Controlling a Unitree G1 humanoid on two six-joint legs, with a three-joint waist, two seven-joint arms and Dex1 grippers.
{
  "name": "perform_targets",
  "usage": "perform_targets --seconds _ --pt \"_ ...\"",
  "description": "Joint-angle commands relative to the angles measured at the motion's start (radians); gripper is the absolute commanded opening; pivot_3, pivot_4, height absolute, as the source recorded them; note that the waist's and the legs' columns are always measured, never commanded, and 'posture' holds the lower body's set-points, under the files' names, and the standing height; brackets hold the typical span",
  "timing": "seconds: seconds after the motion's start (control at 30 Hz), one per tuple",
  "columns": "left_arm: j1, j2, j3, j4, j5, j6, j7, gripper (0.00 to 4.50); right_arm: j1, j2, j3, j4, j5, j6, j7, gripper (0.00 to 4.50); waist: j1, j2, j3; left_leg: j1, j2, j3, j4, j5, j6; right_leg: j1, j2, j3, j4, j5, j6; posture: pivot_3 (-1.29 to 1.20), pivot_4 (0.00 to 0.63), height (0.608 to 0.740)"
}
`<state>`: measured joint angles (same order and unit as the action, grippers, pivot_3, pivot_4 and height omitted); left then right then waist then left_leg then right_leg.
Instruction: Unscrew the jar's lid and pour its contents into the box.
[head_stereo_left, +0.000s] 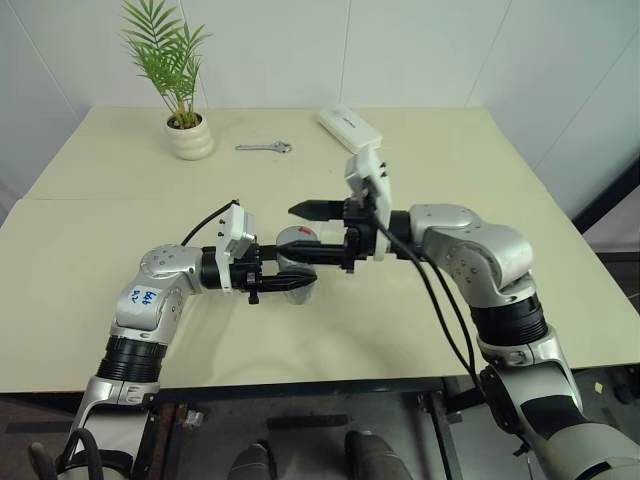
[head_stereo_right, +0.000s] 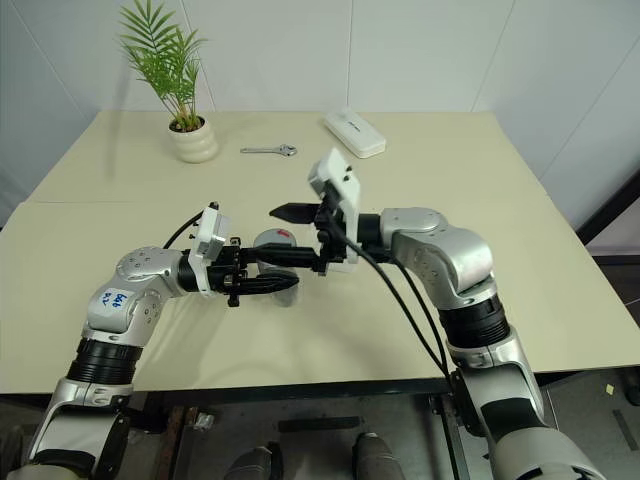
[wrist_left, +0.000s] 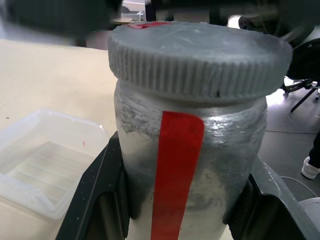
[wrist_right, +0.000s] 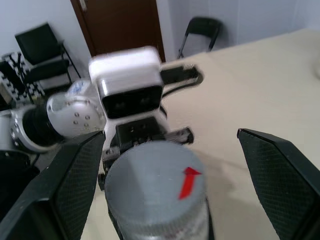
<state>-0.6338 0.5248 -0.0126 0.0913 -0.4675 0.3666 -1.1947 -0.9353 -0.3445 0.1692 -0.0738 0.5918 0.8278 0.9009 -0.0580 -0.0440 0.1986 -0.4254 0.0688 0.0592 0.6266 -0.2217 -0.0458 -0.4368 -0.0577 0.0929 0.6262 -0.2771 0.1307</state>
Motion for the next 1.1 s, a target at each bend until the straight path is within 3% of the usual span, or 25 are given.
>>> perform_targets --seconds 0.03,0.6,1.1 --pt "-0.007 0.004 0.006 -0.026 -0.011 -0.011 -0.007 1.92 -0.003 0.013 0.006 -0.034 -0.006 -0.017 -0.005 4.45 0.001 0.000 0.000 0.000 0.000 0.000 0.000 0.000 0.000 0.000 0.000 0.000 0.000 0.000 0.000 0.00 0.150 0.740" --pt "-0.014 -0.004 0.006 -0.014 -0.009 -0.022 0.000 1.92 0.001 -0.050 -0.049 0.093 -0.055 -0.096 0.025 4.45 0.001 0.000 0.000 0.000 0.000 0.000 0.000 0.000 0.000 0.000 0.000 0.000 0.000 0.000 0.000 0.00 0.150 0.740" --pt "-0.017 -0.002 0.006 -0.013 -0.014 -0.022 0.001 1.92 0.005 -0.113 -0.085 0.109 -0.001 -0.090 0.079 4.45 0.002 0.000 0.000 0.000 0.000 0.000 0.000 0.000 0.000 0.000 0.000 0.000 0.000 0.000 0.000 0.00 0.150 0.740"
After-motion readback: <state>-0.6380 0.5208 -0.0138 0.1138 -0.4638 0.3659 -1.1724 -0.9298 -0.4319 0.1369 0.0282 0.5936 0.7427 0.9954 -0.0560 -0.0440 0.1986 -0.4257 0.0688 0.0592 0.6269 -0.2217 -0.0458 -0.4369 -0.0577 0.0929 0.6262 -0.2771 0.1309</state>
